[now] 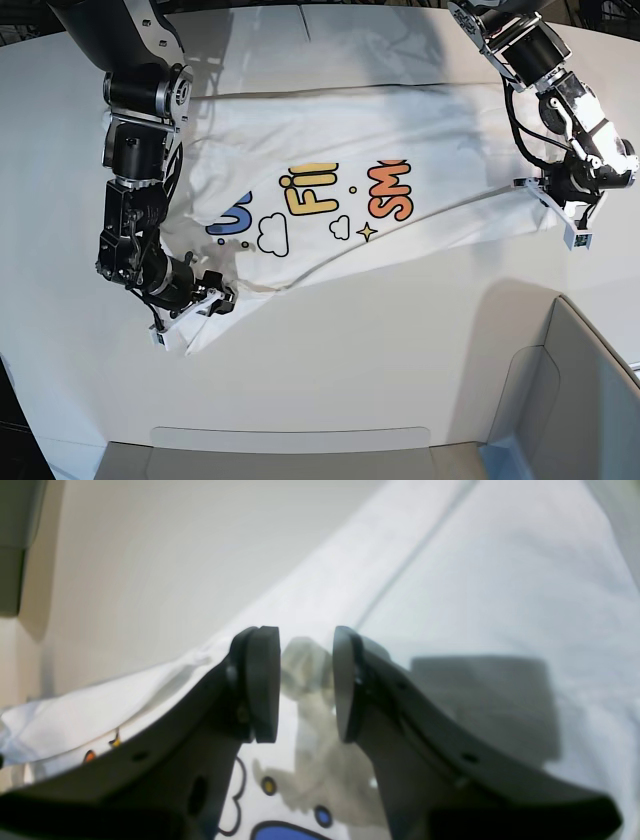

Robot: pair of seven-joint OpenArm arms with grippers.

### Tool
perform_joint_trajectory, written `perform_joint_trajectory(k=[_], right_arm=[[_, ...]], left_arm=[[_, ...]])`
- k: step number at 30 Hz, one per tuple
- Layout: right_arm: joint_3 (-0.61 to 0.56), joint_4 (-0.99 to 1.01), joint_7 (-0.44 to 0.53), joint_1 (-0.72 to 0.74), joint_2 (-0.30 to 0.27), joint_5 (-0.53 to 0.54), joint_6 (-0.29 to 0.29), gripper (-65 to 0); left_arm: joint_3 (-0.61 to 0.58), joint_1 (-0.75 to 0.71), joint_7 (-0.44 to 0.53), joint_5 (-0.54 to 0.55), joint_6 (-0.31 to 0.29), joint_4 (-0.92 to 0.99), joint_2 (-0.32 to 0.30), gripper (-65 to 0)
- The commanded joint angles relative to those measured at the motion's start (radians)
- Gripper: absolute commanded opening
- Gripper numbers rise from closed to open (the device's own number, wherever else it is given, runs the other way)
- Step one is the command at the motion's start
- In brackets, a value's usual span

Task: Layout the t-shirt on the table in an organized manner, then fold the t-shirt properly
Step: 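Reach the right gripper to the shirt hem corner and grasp it, then lift the hem corner with the right gripper and fold it over the print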

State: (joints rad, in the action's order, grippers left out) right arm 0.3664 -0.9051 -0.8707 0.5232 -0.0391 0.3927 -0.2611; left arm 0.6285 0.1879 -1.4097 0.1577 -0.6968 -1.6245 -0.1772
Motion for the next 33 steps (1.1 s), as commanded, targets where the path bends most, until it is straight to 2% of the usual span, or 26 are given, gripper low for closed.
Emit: perform_joint_trajectory(k=[1,7,11,14,21,23,28,31,33], right_arm=[[0.0,-0.015,0.021,0.041,-0.006,0.018,-0.008,-46.4],[-0.007,-0.006,0.023,0.05,-0.002,0.016,-0.008,-46.4],[-0.008,0.122,0.069,0.078,-0.003,0.016,-0.01,-46.8],[-0.008,0.203,0.104,0.094,-0.006,0.016,-0.01,-50.1],[-0.022,0.205,0.107,0.096,-0.006,0.016,-0.01,-60.2],[-0.085,0.202,0.107,0.097,-0.009,0.016,-0.01,-64.9],[-0.301,0.185,0.107,0.114,-0.037,0.018,-0.002,-65.0],[-0.376,0.094,0.097,0.101,-0.045,0.018,0.0,-65.0],[-0.39,-0.004,0.048,0.074,-0.061,0.016,0.001,-65.0]], left_arm=[[0.0,0.018,0.013,0.006,-0.001,-0.013,-0.012,-65.0],[0.0,0.018,0.013,0.006,-0.001,-0.013,-0.011,-65.0],[0.0,0.018,0.013,0.006,-0.001,-0.013,-0.011,-65.0],[0.0,0.018,0.013,0.006,-0.001,-0.013,-0.011,-65.0],[0.0,0.018,0.013,0.006,-0.001,-0.013,-0.011,-65.0],[0.0,0.018,0.013,0.006,-0.001,-0.013,-0.011,-65.0],[0.0,0.018,0.013,0.006,-0.001,-0.013,-0.011,-65.0],[0.0,0.018,0.013,0.006,-0.001,-0.013,-0.011,-65.0],[0.0,0.018,0.013,0.006,-0.001,-0.013,-0.011,-65.0]])
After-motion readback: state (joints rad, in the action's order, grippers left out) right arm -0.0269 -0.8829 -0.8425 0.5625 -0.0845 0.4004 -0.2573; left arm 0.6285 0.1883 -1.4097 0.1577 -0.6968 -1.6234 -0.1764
